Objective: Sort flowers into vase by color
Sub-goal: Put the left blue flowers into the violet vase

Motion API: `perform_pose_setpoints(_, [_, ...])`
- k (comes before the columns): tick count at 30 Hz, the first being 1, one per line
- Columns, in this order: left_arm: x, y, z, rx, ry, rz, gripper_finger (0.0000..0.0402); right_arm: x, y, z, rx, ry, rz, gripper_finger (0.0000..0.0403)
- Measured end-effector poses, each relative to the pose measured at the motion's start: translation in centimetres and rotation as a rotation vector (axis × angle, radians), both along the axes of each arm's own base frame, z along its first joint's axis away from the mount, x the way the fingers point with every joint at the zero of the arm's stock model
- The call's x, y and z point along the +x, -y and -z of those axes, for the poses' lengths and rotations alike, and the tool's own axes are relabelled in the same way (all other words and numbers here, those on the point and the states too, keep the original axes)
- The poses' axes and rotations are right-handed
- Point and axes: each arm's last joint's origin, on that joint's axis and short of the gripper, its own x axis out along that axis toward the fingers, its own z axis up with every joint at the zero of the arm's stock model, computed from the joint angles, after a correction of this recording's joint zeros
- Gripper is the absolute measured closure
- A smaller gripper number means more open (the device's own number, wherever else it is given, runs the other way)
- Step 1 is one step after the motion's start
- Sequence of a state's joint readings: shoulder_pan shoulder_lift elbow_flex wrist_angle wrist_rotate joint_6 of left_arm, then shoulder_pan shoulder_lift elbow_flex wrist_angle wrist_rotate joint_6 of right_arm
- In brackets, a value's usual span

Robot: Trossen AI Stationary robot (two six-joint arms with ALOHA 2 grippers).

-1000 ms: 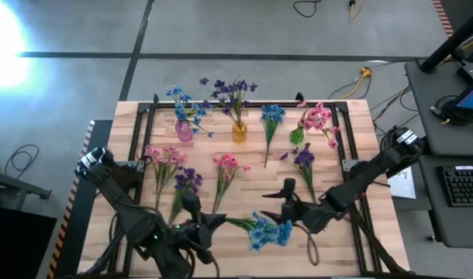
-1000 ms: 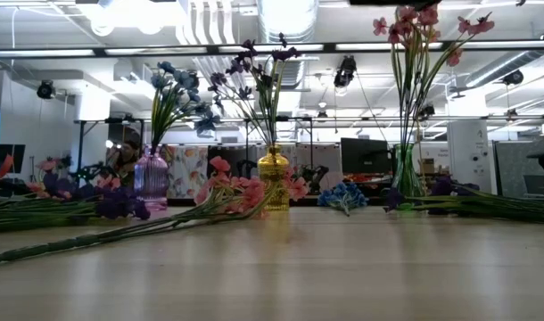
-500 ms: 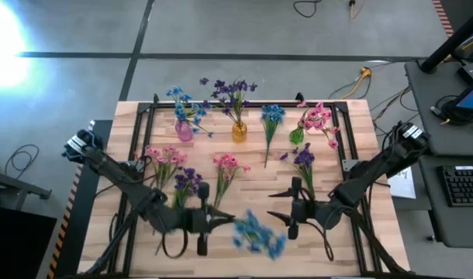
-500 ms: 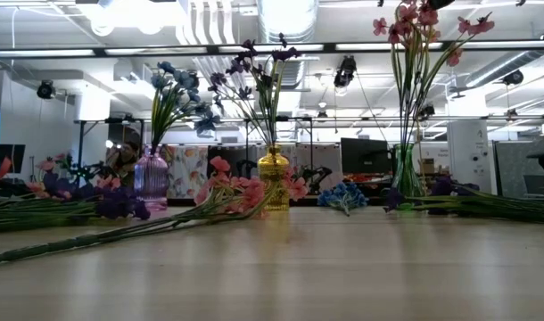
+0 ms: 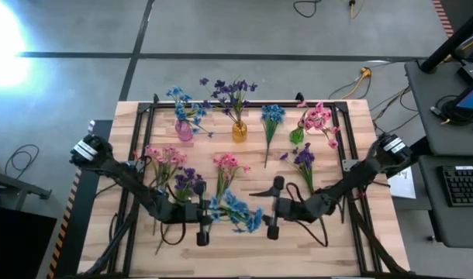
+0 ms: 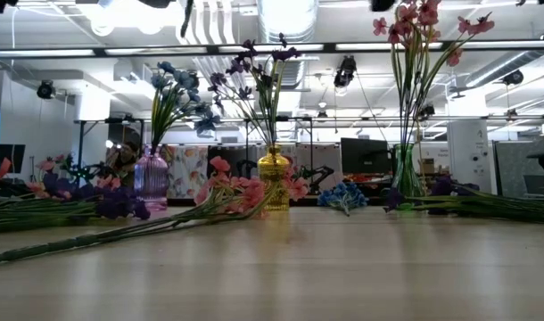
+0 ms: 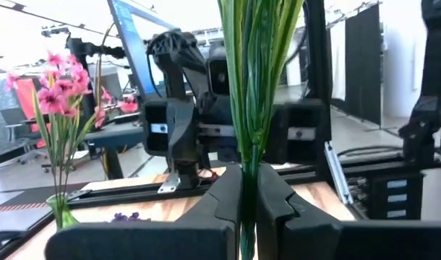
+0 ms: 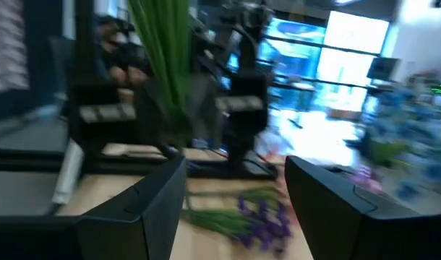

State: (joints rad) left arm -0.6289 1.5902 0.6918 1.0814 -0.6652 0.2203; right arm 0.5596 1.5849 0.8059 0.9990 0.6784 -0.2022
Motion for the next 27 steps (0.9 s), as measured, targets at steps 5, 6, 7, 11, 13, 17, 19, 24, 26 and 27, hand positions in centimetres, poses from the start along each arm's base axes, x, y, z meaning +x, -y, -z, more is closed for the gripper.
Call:
perform_pose_setpoints(5, [1.2, 0.3, 1.1, 0.024, -0.019, -0.019, 0.0401, 1.7, 0.2, -0.5, 0.019, 0.04, -0.051, 0.0174])
perform_pose_setpoints(6, [1.5, 0.4, 1.2, 0.022, -0.016, -0.023, 0.0401, 1.9, 0.1, -0.5, 0.014, 0.041, -0.055, 0.0174])
perform_pose_setpoints(7, [1.7, 0.4, 1.4, 0.02, -0.013, -0.025, 0.0401, 2.1, 0.1, -0.6, 0.007, 0.043, -0.062, 0.0174])
perform_pose_setpoints(11, [2.1, 0.5, 1.9, 0.024, -0.017, -0.026, 0.0401, 2.5, -0.2, -0.6, -0.014, 0.047, -0.113, 0.0174])
perform_pose_setpoints(13, [2.2, 0.4, 1.9, 0.012, -0.008, -0.029, 0.0401, 2.6, -0.3, -0.8, -0.016, 0.049, -0.114, 0.0175])
perform_pose_setpoints(17, [2.2, 0.4, 1.7, 0.005, 0.011, -0.033, 0.0401, 2.6, -0.3, -0.9, -0.011, 0.048, -0.114, 0.0175])
perform_pose_setpoints(19, [2.2, 0.3, 1.6, 0.01, 0.021, -0.039, 0.0401, 2.6, -0.3, -0.8, -0.021, 0.041, -0.114, 0.0175])
perform_pose_setpoints(24, [2.2, 0.3, 1.6, 0.012, 0.023, -0.046, 0.0401, 2.5, -0.1, -0.9, -0.029, 0.023, -0.064, 0.0175])
perform_pose_setpoints(26, [2.2, 0.3, 1.6, 0.012, 0.023, -0.046, 0.0401, 2.3, -0.1, -1.1, -0.039, 0.007, -0.042, 0.0175])
perform_pose_setpoints(27, [2.1, 0.3, 1.6, 0.011, 0.023, -0.045, 0.0401, 2.2, -0.1, -1.1, -0.04, 0.002, -0.041, 0.0175])
